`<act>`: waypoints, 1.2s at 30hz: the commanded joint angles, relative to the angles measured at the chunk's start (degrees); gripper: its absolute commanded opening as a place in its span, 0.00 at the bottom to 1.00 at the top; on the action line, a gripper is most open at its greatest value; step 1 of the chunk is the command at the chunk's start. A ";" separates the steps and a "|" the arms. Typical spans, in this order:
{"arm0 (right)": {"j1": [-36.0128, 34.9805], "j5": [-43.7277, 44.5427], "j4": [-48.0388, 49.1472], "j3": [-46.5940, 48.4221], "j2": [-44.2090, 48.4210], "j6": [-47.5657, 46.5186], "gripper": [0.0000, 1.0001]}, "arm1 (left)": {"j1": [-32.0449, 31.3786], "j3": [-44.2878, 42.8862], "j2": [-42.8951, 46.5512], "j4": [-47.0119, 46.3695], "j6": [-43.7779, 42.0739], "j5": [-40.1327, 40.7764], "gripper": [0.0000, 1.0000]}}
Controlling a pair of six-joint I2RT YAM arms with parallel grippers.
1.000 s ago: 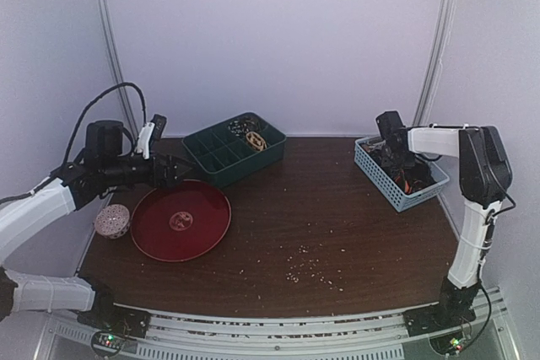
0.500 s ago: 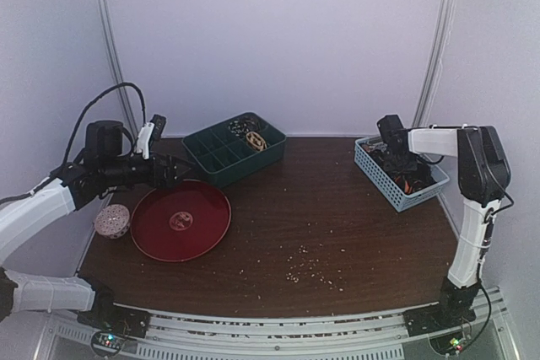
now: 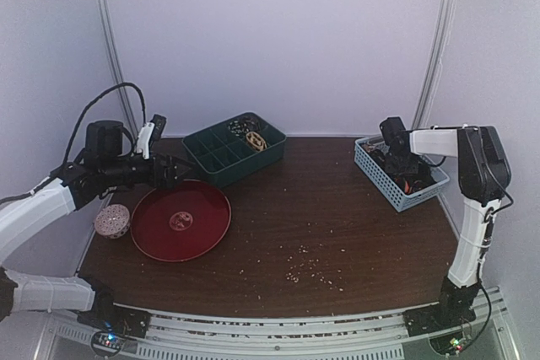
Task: Roll the ties
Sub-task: Pick up the tie from the bin.
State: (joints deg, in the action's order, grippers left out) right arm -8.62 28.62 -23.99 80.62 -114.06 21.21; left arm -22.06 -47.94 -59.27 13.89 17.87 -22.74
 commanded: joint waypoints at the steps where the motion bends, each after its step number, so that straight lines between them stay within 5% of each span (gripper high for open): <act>1: 0.45 -1.23 -1.18 -1.02 -0.96 0.61 0.21 | 0.43 -1.36 -0.53 -1.19 -0.69 -0.49 0.94; 11: 0.63 -1.72 -1.89 -0.91 -2.04 1.58 0.21 | 0.38 -0.54 0.54 -1.20 -0.47 0.56 0.94; 17: 0.60 -0.35 -3.06 -0.47 -0.44 2.27 0.00 | 0.36 -0.34 0.67 -1.23 -0.44 0.86 0.94; 33: -1.73 2.88 -0.41 -6.65 21.28 2.95 0.06 | 0.39 -0.18 0.90 -0.94 0.71 1.39 0.94; 36: -1.66 0.91 3.67 -9.80 23.10 0.97 0.00 | 0.36 -0.18 1.16 -1.06 1.07 0.92 0.94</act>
State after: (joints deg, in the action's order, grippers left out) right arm -10.00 29.56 -24.14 74.59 -92.14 23.81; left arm -22.06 -48.03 -59.42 14.28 18.20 -21.78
